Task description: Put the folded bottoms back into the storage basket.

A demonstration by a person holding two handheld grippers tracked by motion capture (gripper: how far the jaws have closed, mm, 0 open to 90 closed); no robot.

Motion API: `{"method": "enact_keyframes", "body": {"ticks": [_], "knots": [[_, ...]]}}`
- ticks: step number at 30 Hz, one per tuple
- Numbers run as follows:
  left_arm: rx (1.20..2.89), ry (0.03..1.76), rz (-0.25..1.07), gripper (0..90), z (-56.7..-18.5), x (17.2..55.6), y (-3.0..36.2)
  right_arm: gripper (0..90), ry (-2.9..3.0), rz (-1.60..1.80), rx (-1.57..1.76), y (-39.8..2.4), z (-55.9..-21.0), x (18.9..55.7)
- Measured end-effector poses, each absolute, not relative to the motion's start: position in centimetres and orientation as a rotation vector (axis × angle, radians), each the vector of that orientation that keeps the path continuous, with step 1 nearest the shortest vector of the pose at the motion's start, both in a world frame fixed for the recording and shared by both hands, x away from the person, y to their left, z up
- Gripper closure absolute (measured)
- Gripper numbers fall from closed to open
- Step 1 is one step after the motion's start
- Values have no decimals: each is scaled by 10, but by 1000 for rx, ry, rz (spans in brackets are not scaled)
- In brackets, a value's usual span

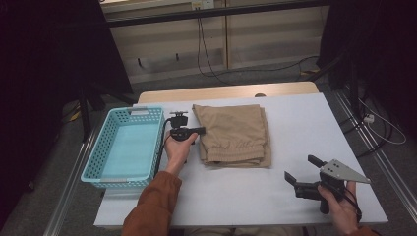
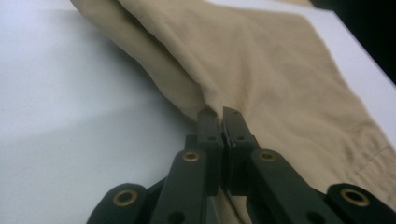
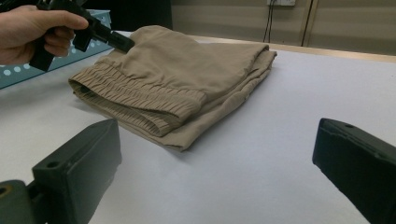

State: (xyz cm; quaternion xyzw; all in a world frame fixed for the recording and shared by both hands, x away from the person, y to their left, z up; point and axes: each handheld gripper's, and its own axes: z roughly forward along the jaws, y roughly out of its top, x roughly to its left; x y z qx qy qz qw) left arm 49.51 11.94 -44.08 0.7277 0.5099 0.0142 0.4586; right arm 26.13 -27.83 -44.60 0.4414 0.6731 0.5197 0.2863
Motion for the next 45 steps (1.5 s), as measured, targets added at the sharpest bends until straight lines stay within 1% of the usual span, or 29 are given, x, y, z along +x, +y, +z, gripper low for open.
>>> {"method": "enact_keyframes", "body": {"ticks": [18, 38, 45], "knots": [[1772, 1143, 64, 881, -397, 493, 114, 12, 1796, 1393, 1178, -279, -446, 261], [1773, 1078, 141, 883, -355, 488, 115, 12, 1795, 1394, 1181, -279, -445, 260], [1760, 1064, 146, 884, -344, 486, 120, 12, 1795, 1395, 1180, -279, -446, 261]]}}
